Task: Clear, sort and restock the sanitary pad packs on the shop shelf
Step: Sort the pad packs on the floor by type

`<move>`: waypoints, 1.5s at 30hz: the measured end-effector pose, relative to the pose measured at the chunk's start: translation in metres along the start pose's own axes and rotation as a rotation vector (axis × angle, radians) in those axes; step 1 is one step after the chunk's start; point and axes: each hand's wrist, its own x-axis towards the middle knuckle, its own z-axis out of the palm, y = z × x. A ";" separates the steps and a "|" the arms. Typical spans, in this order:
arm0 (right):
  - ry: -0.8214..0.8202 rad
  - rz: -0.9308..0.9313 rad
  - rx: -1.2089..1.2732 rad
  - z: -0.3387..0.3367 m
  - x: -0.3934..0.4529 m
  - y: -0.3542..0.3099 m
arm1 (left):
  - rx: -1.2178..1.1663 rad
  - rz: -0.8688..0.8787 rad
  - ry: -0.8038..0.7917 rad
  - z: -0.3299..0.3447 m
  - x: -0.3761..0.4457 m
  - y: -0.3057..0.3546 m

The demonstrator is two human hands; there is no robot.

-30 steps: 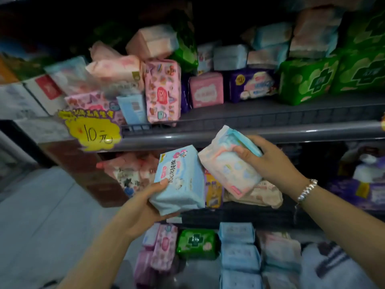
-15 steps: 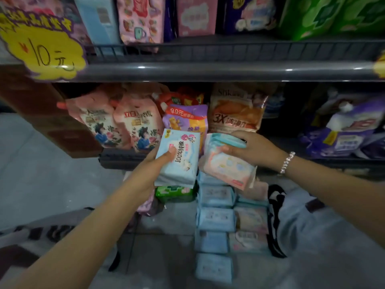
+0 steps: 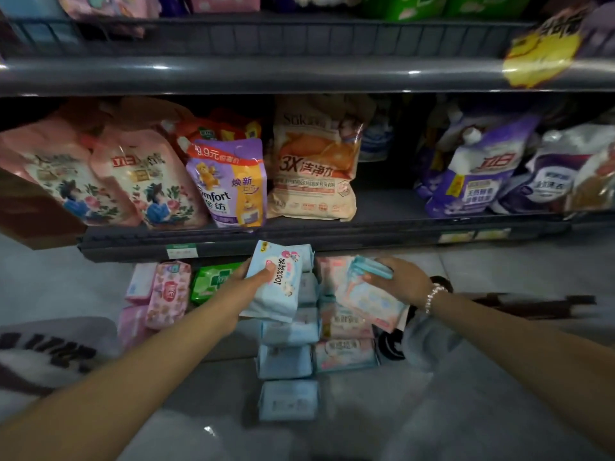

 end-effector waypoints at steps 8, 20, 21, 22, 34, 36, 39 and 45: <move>-0.153 0.121 0.123 0.023 0.037 0.027 | 0.060 -0.048 0.011 0.010 0.025 -0.018; -0.224 0.117 0.192 0.062 0.064 0.043 | 0.051 -0.077 0.024 0.011 0.056 -0.020; -0.190 0.099 0.184 0.065 0.064 0.043 | 0.047 -0.079 0.023 0.011 0.058 -0.021; -0.165 0.088 0.168 0.067 0.064 0.043 | 0.044 -0.082 0.021 0.010 0.059 -0.022; -0.177 -0.004 -0.388 0.098 0.051 0.047 | 0.044 -0.072 -0.008 0.013 0.054 -0.022; -0.184 -0.013 -0.351 0.093 0.056 0.046 | 0.045 -0.073 -0.011 0.011 0.053 -0.022; -0.317 0.077 0.005 0.083 0.073 0.051 | 0.045 -0.086 -0.004 0.008 0.053 -0.024; -0.572 0.364 0.843 0.066 0.083 0.060 | 0.035 -0.097 0.000 0.008 0.050 -0.021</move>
